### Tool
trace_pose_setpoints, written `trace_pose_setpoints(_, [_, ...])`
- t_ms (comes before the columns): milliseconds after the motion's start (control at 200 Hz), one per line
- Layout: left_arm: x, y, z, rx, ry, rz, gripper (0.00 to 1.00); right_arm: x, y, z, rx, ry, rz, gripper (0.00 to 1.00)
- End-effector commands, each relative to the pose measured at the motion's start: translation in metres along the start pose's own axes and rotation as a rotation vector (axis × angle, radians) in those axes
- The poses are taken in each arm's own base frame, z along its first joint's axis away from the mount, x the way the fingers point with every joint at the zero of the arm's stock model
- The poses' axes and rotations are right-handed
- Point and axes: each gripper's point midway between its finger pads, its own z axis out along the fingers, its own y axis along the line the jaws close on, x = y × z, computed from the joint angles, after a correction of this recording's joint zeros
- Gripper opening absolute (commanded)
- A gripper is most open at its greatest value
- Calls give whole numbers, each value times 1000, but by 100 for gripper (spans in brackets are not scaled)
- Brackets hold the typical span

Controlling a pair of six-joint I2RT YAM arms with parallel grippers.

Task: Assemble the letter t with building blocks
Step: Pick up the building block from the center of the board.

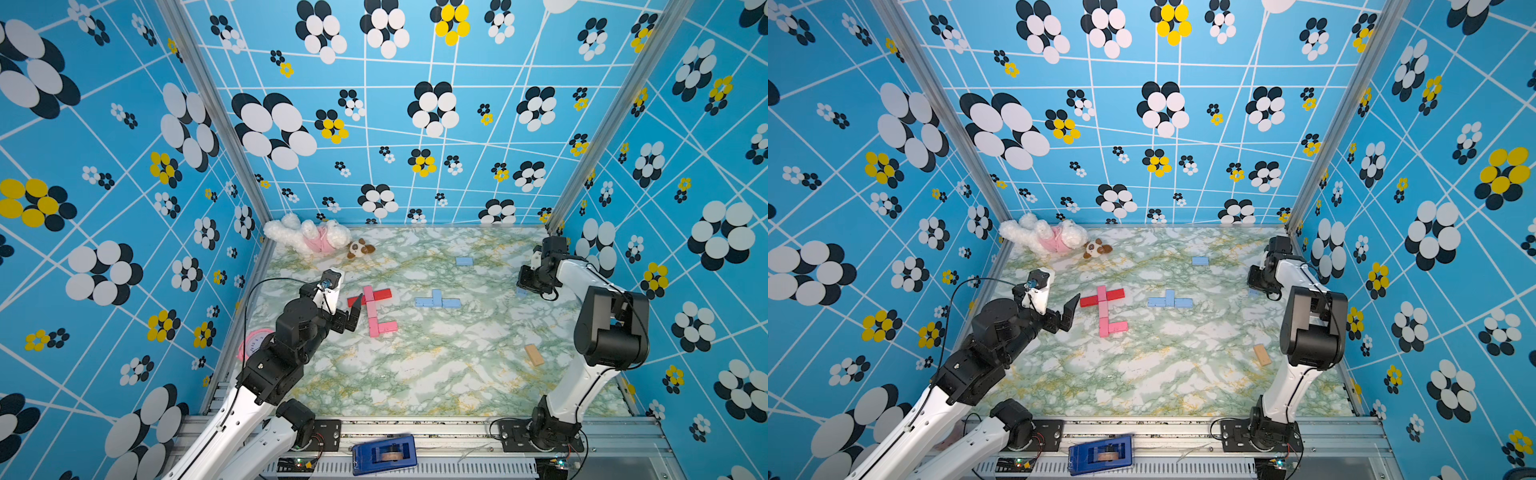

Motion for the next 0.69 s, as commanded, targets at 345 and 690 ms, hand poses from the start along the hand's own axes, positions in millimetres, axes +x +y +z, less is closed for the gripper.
trace_pose_setpoints(345, [1, -3, 1, 11, -1, -1, 99, 62, 43, -48, -113, -47, 42, 15])
trace_pose_setpoints(690, [0, -3, -1, 15, -7, -4, 99, 114, 87, -56, -135, -7, -36, 16])
